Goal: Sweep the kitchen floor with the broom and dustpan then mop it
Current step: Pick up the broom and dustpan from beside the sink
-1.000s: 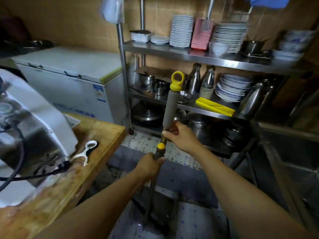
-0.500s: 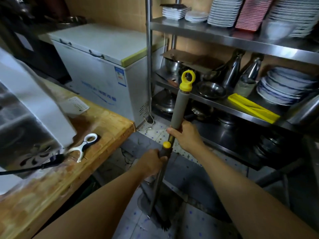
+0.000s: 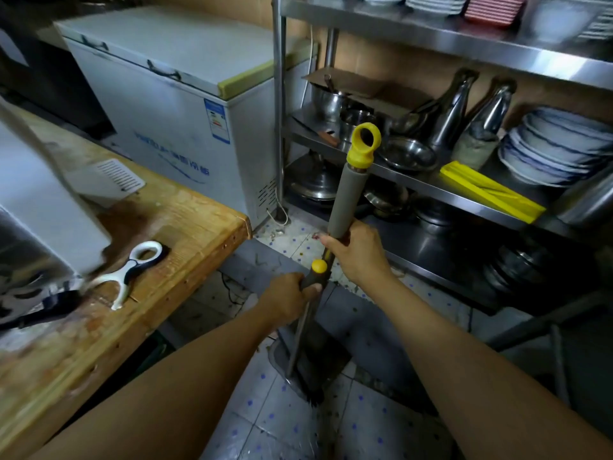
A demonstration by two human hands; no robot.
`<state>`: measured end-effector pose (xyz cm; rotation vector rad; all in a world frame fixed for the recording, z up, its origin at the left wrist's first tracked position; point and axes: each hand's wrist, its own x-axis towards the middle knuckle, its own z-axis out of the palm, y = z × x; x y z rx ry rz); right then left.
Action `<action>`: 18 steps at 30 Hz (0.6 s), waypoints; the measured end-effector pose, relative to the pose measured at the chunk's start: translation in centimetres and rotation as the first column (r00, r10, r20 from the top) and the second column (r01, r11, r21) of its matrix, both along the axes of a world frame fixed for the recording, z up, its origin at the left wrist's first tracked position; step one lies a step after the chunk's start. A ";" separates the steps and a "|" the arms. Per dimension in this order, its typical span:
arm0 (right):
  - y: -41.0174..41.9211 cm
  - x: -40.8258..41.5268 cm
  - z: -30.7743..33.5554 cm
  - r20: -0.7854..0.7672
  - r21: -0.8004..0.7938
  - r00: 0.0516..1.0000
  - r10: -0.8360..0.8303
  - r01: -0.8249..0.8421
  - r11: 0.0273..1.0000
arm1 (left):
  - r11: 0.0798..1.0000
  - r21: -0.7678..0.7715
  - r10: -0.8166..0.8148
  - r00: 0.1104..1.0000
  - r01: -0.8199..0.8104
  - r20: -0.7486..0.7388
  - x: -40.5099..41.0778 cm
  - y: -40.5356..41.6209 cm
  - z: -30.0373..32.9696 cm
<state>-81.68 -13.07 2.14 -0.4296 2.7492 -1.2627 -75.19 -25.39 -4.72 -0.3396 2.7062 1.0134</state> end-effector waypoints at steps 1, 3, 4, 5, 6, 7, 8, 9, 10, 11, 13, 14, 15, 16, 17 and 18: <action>-0.1 0.0 -0.4 -0.011 0.006 1.000 -0.003 0.003 1.000 | 1.000 0.004 -0.002 1.000 0.002 -0.004 0.0 -0.2 -0.3; -0.6 0.1 -1.0 -0.044 0.020 0.999 -0.009 0.010 1.000 | 1.000 -0.005 -0.011 1.000 0.011 -0.026 0.0 -0.7 -0.9; -0.8 0.1 -1.2 -0.059 0.022 0.998 -0.013 0.015 1.000 | 1.000 -0.021 -0.016 0.999 0.015 -0.043 -0.1 -1.0 -1.1; -1.1 0.1 -1.5 -0.070 0.022 0.997 -0.015 0.017 1.000 | 0.999 -0.043 -0.022 0.998 0.019 -0.061 -0.1 -1.4 -1.3; -1.5 0.1 -1.7 -0.078 0.024 0.997 -0.011 0.013 1.000 | 0.997 -0.070 -0.028 0.996 0.022 -0.079 -0.1 -1.7 -1.5; -1.8 0.1 -1.8 -0.085 0.027 0.996 -0.002 0.004 1.000 | 0.995 -0.101 -0.033 0.996 0.024 -0.087 -0.2 -2.0 -1.6; -2.1 0.2 -2.1 -0.094 0.030 0.996 0.009 -0.006 1.000 | 0.991 -0.131 -0.038 0.996 0.026 -0.087 -0.1 -2.3 -1.9; -2.3 0.2 -2.3 -0.105 0.030 0.994 0.018 -0.015 0.999 | 0.988 -0.153 -0.040 0.996 0.026 -0.084 0.0 -2.4 -2.1; -2.5 0.3 -2.5 -0.116 0.027 0.993 0.025 -0.022 0.999 | 0.986 -0.162 -0.039 0.996 0.025 -0.082 0.1 -2.6 -2.4; -2.7 0.4 -2.6 -0.124 0.026 0.992 0.028 -0.025 0.999 | 0.987 -0.159 -0.037 0.996 0.023 -0.084 0.2 -2.7 -2.7; -3.1 0.3 -2.9 -0.133 0.027 0.990 0.034 -0.030 0.999 | 0.991 -0.129 -0.029 0.995 0.017 -0.092 0.2 -3.1 -3.0; -3.4 0.1 -3.1 -0.143 0.030 0.989 0.033 -0.029 0.999 | 0.993 -0.118 -0.025 0.995 0.014 -0.094 0.1 -3.3 -3.1; -3.6 0.0 -3.3 -0.155 0.033 0.987 0.032 -0.027 0.999 | 0.993 -0.116 -0.024 0.996 0.013 -0.091 0.0 -3.6 -3.3; -3.9 -0.1 -3.4 -0.163 0.035 0.986 0.029 -0.024 0.999 | 0.992 -0.124 -0.024 0.996 0.013 -0.091 0.0 -3.8 -3.5; -4.3 -0.1 -3.6 -0.170 0.034 0.985 0.025 -0.020 0.999 | 0.990 -0.138 -0.026 0.995 0.013 -0.094 0.1 -4.1 -3.7; -4.5 -0.2 -3.8 -0.175 0.032 0.984 0.023 -0.018 0.999 | 0.988 -0.151 -0.027 0.994 0.011 -0.102 0.1 -4.2 -3.9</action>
